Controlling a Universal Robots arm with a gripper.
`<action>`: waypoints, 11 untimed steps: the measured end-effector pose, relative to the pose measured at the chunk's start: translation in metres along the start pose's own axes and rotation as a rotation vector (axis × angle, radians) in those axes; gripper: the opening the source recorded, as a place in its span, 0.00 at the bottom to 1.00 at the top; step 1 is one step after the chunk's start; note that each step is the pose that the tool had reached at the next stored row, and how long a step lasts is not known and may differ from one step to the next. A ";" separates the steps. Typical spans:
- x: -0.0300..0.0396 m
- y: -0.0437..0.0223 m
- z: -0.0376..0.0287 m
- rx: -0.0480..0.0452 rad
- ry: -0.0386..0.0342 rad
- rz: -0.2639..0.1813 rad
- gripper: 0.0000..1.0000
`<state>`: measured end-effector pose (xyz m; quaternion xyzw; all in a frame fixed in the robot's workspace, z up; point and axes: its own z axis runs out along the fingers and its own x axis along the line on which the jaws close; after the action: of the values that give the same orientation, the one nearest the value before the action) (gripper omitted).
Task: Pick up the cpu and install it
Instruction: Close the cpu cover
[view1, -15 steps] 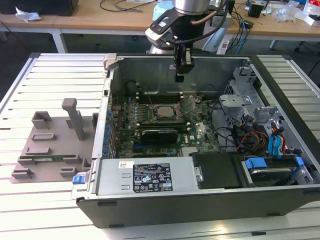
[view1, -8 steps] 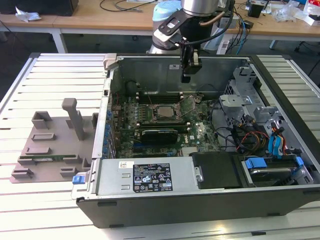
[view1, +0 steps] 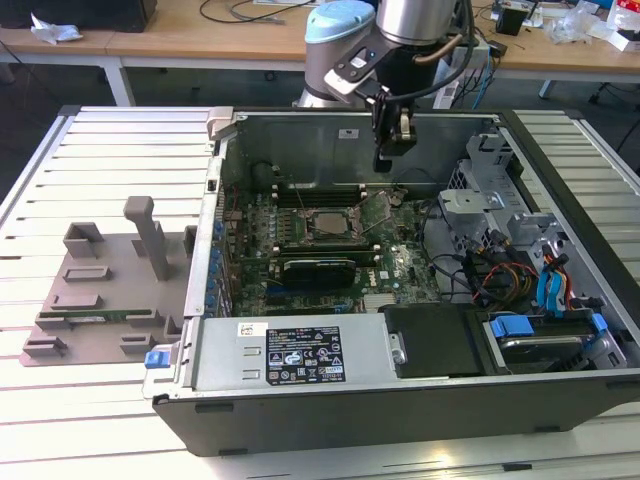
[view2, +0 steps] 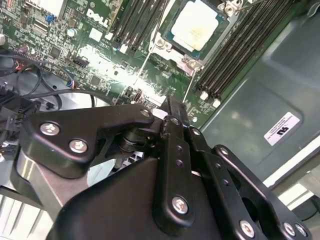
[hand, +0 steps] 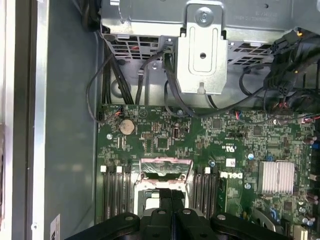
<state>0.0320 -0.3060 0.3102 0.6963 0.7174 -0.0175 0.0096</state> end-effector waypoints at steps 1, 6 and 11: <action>0.0000 0.0006 0.0008 0.0000 -0.0001 0.000 0.11; 0.0001 0.0031 0.0055 0.0000 -0.0001 0.000 0.11; 0.0003 0.0049 0.0113 0.0001 -0.0001 0.000 0.11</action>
<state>0.0368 -0.3060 0.2988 0.6963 0.7175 -0.0176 0.0096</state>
